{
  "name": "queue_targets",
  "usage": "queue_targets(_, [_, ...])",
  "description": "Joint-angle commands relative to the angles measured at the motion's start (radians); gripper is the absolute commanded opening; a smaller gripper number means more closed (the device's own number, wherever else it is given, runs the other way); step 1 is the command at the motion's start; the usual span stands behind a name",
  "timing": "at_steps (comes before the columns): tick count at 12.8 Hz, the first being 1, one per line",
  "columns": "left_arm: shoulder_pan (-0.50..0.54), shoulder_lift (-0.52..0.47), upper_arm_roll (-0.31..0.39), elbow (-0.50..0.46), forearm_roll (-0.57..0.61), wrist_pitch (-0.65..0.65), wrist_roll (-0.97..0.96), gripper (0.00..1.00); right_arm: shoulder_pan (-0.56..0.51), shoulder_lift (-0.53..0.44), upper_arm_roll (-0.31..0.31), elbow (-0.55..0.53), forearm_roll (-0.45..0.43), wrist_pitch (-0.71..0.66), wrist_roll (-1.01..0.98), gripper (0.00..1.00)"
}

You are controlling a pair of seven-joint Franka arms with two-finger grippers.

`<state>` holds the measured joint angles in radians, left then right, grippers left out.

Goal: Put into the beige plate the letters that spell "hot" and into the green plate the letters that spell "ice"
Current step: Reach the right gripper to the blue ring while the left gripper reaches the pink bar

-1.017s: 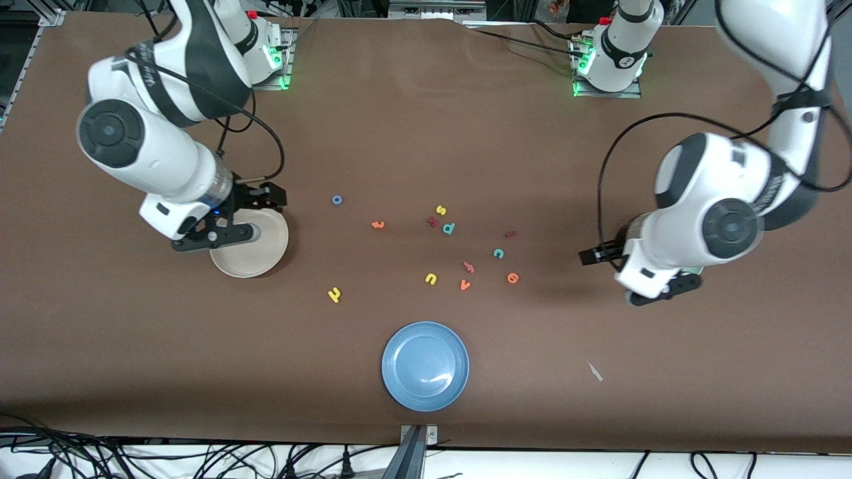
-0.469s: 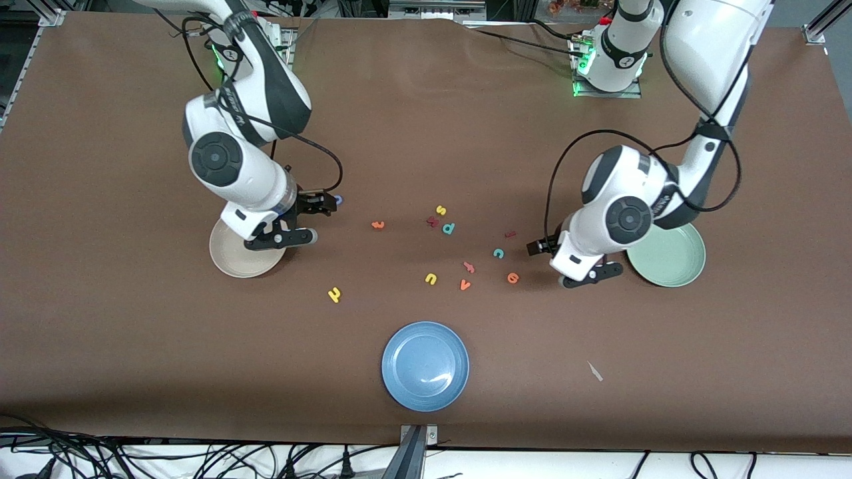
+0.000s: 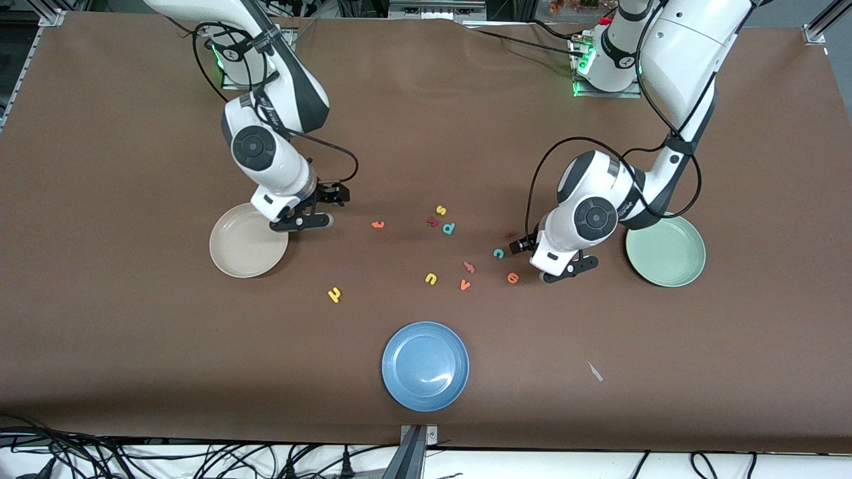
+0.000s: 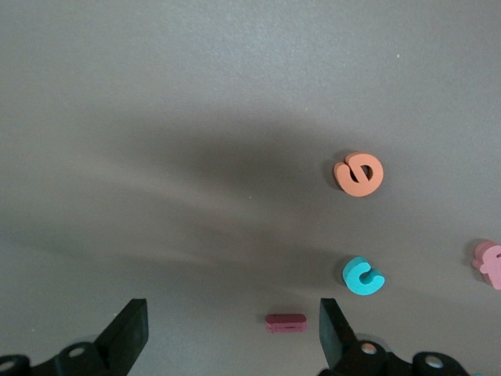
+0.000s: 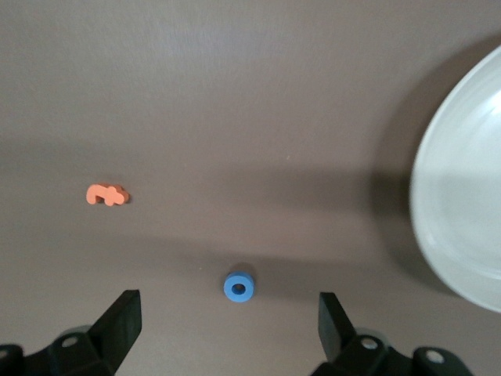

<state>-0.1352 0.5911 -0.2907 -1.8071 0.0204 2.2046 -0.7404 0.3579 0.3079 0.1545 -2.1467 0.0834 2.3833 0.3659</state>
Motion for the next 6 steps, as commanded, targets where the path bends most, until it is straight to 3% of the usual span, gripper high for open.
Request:
queue_targets(1, [-0.038,-0.007,0.010,-0.009,-0.016,0.009,0.082,0.90,-0.008,-0.043,0.014,-0.106,0.006,0.085,0.030,1.00])
queue_targets(3, [-0.063,0.013,0.011,-0.002,-0.016,0.027,0.079,0.88,-0.008,-0.041,0.036,-0.153,0.006,0.146,0.073,1.00])
queue_targets(6, [-0.075,0.015,0.011,-0.011,0.002,0.061,0.098,0.72,-0.005,-0.001,0.053,-0.156,0.002,0.203,0.105,1.00])
